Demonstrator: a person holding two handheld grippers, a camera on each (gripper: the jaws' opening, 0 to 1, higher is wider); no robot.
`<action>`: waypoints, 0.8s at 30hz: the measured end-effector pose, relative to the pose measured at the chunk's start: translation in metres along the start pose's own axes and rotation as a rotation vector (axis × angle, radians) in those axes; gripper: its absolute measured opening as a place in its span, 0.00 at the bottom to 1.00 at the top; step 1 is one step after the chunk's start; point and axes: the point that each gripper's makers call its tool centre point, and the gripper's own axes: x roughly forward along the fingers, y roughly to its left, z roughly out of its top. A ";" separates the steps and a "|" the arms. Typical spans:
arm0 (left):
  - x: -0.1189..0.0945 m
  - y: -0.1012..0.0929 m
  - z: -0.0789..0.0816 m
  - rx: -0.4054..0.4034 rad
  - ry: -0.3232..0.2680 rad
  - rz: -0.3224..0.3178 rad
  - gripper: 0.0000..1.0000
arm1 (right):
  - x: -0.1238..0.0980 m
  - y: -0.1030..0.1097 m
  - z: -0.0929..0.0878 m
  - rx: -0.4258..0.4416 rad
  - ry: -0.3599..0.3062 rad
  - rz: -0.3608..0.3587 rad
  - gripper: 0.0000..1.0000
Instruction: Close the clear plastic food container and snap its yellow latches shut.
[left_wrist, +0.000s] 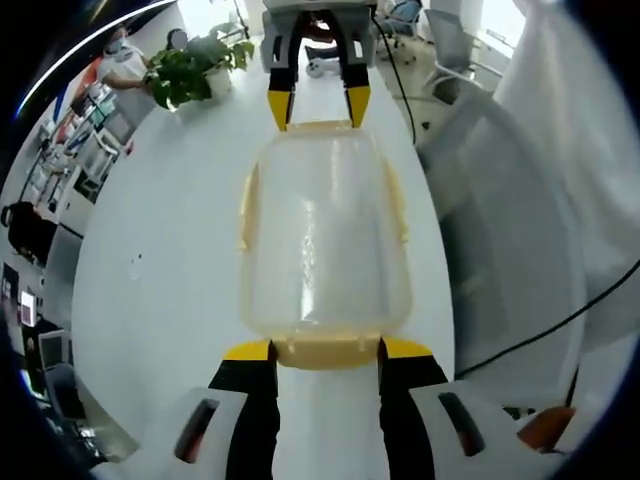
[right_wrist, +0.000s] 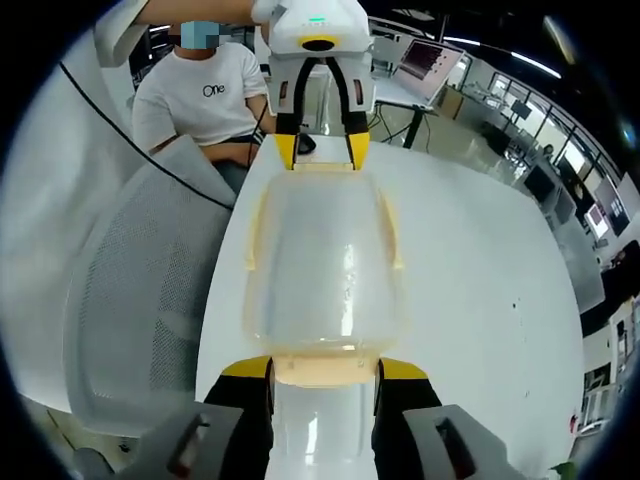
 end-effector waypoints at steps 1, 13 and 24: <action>0.001 0.001 0.003 -0.001 -0.001 -0.001 0.36 | -0.001 0.000 -0.003 0.001 -0.001 -0.001 0.36; 0.014 0.004 0.030 0.006 -0.005 -0.003 0.36 | -0.013 -0.002 -0.029 0.009 -0.005 -0.017 0.36; 0.028 0.003 0.055 0.006 -0.017 -0.015 0.36 | -0.023 0.000 -0.056 0.021 0.006 -0.018 0.36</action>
